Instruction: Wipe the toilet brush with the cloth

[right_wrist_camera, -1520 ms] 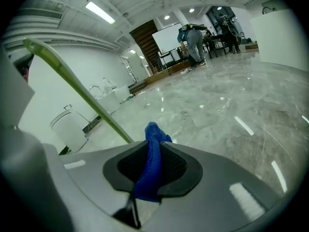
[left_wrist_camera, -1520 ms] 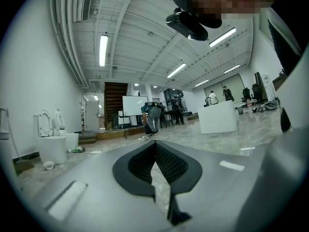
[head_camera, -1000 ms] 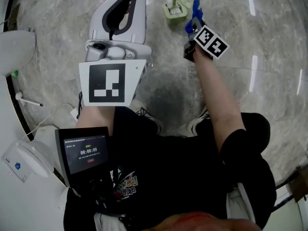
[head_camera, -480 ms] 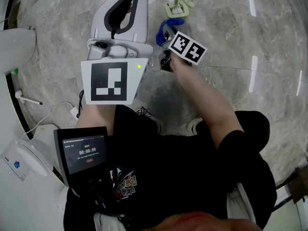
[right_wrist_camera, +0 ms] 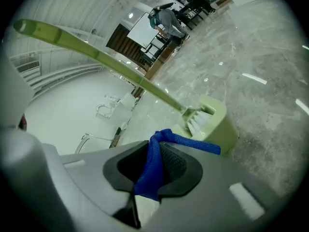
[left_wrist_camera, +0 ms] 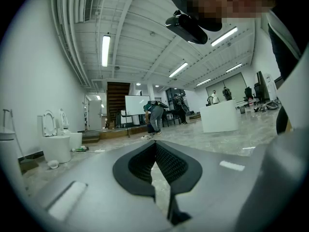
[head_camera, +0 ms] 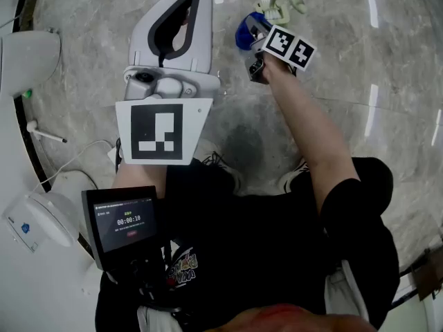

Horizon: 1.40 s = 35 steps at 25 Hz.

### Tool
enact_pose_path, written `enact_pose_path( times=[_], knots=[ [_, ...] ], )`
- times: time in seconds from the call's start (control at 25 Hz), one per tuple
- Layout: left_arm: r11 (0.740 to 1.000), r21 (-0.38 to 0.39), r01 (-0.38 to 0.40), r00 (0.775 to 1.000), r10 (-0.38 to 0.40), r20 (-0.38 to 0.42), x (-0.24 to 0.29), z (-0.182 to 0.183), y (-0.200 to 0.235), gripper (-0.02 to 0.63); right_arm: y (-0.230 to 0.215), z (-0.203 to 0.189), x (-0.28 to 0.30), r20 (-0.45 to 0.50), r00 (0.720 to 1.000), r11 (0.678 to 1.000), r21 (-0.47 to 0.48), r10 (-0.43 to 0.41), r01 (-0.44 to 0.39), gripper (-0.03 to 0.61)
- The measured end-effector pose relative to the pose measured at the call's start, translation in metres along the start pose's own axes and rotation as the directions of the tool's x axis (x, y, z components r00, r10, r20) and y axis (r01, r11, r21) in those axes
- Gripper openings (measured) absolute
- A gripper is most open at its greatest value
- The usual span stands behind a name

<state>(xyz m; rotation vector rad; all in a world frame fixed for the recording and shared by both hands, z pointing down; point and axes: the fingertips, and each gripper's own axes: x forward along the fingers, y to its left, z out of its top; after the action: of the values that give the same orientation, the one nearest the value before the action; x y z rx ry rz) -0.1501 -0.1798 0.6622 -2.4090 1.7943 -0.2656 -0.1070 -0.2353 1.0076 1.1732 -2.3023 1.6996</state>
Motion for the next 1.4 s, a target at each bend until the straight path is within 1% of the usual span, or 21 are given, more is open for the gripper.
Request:
enact_pose_path(
  times=[0.24, 0.4, 0.48, 0.52, 0.6, 0.68, 0.76, 0.84, 0.88, 0.92, 1.0, 1.08, 1.16, 1.28, 1.4],
  knots=[
    [1.000, 0.003, 0.010, 1.000, -0.010, 0.017, 0.004, 0.002, -0.004, 0.002, 0.012, -0.010, -0.001, -0.031, 0.998, 0.996, -0.076, 0.049, -0.052, 0.074],
    [1.000, 0.003, 0.018, 1.000, -0.018, 0.011, 0.010, 0.003, -0.006, 0.002, 0.004, -0.026, -0.011, -0.079, 0.996, 0.998, -0.060, 0.028, -0.033, 0.074],
    [1.000, -0.004, 0.021, 1.000, -0.021, 0.010, 0.013, 0.005, -0.007, 0.002, -0.009, -0.031, -0.020, -0.076, 0.997, 0.998, -0.056, -0.014, 0.010, 0.074],
    [1.000, -0.007, 0.024, 1.000, -0.023, 0.013, 0.014, 0.006, -0.008, 0.002, -0.019, -0.031, -0.026, -0.059, 0.997, 0.998, -0.046, -0.047, 0.045, 0.074],
    [0.999, -0.013, 0.030, 0.999, -0.029, 0.023, 0.016, 0.010, -0.010, 0.002, -0.043, -0.024, -0.040, -0.006, 0.992, 0.992, 0.005, -0.128, 0.128, 0.074],
    [0.999, -0.014, 0.037, 0.999, -0.037, 0.030, 0.019, 0.013, -0.012, 0.002, -0.063, -0.010, -0.054, 0.049, 0.979, 0.979, 0.066, -0.198, 0.194, 0.074],
    [0.999, -0.011, 0.046, 0.999, -0.046, 0.027, 0.023, 0.013, -0.015, 0.002, -0.080, 0.008, -0.068, 0.103, 0.961, 0.962, 0.115, -0.259, 0.247, 0.074],
    [0.999, -0.007, 0.052, 0.998, -0.052, 0.026, 0.026, 0.014, -0.017, 0.002, -0.094, 0.030, -0.080, 0.159, 0.938, 0.944, 0.173, -0.308, 0.281, 0.074],
    [0.999, -0.005, 0.053, 0.998, -0.053, 0.027, 0.027, 0.014, -0.017, 0.002, -0.098, 0.041, -0.083, 0.185, 0.929, 0.939, 0.196, -0.319, 0.283, 0.074],
    [0.999, -0.002, 0.053, 0.998, -0.053, 0.028, 0.027, 0.014, -0.018, 0.002, -0.099, 0.052, -0.085, 0.208, 0.925, 0.939, 0.203, -0.319, 0.278, 0.074],
    [0.999, 0.004, 0.051, 0.998, -0.051, 0.023, 0.027, 0.012, -0.018, 0.002, -0.096, 0.075, -0.085, 0.240, 0.926, 0.952, 0.168, -0.291, 0.256, 0.074],
    [0.999, 0.008, 0.047, 0.999, -0.047, 0.015, 0.026, 0.010, -0.017, 0.002, -0.088, 0.094, -0.079, 0.254, 0.937, 0.969, 0.111, -0.240, 0.219, 0.074],
    [0.999, 0.013, 0.040, 0.999, -0.040, 0.008, 0.025, 0.009, -0.013, 0.002, -0.078, 0.107, -0.069, 0.245, 0.951, 0.982, 0.060, -0.187, 0.178, 0.074],
    [1.000, 0.008, 0.027, 1.000, -0.027, 0.002, 0.021, 0.007, -0.009, 0.002, -0.067, 0.111, -0.056, 0.209, 0.969, 0.991, 0.005, -0.130, 0.132, 0.074],
    [1.000, 0.007, 0.020, 1.000, -0.020, -0.004, 0.018, 0.005, -0.007, 0.002, -0.065, 0.107, -0.050, 0.195, 0.975, 0.994, 0.011, -0.105, 0.105, 0.074]
  ],
)
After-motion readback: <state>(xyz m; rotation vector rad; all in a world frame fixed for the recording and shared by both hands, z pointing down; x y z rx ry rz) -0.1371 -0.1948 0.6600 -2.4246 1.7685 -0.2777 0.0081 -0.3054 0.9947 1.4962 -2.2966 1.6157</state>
